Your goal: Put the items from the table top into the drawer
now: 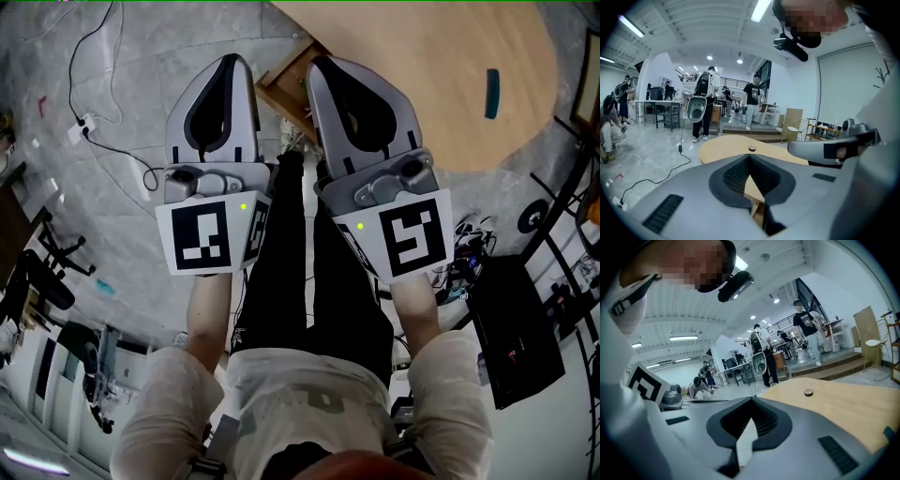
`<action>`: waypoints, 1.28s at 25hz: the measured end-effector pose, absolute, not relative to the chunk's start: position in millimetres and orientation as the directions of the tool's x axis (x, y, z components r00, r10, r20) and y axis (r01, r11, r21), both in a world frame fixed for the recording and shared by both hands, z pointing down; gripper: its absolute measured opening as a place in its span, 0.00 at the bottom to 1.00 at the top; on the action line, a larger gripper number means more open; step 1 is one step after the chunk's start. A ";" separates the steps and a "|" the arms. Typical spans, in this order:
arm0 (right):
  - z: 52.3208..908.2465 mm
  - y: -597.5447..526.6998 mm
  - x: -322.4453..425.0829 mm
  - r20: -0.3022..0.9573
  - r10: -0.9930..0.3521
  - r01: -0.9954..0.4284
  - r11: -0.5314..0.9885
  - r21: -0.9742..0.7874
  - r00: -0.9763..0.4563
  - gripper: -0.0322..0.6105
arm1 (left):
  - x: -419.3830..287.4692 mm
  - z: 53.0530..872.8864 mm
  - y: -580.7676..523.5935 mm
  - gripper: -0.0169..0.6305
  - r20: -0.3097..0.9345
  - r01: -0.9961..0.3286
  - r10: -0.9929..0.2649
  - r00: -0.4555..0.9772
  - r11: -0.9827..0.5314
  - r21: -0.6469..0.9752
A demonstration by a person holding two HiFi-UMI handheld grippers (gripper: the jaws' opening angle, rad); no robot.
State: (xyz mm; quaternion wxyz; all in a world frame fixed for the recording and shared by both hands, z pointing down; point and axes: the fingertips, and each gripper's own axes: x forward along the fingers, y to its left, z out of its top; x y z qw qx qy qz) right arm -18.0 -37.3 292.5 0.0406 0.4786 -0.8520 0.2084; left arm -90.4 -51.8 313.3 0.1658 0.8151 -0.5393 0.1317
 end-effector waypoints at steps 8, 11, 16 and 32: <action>355.0 -29.6 69.1 0.476 -0.692 -0.834 0.508 -0.213 -0.543 0.33 | -52.4 317.2 -48.8 0.04 0.410 -0.890 -0.794 0.449 -0.440 0.123; 410.8 -29.0 153.7 0.637 -0.643 -0.878 0.465 -0.117 -0.426 0.41 | -35.0 318.4 -49.0 0.04 0.412 -0.875 -0.778 0.474 -0.470 0.119; 494.1 -7.8 280.5 0.844 -0.481 -0.924 0.380 -0.046 -0.240 0.42 | -6.4 322.0 -47.2 0.04 0.422 -0.852 -0.752 0.507 -0.512 0.112; 540.3 6.2 350.6 0.936 -0.308 -0.950 0.303 -0.073 -0.170 0.46 | 41.7 330.6 -47.7 0.04 0.441 -0.810 -0.703 0.558 -0.577 0.106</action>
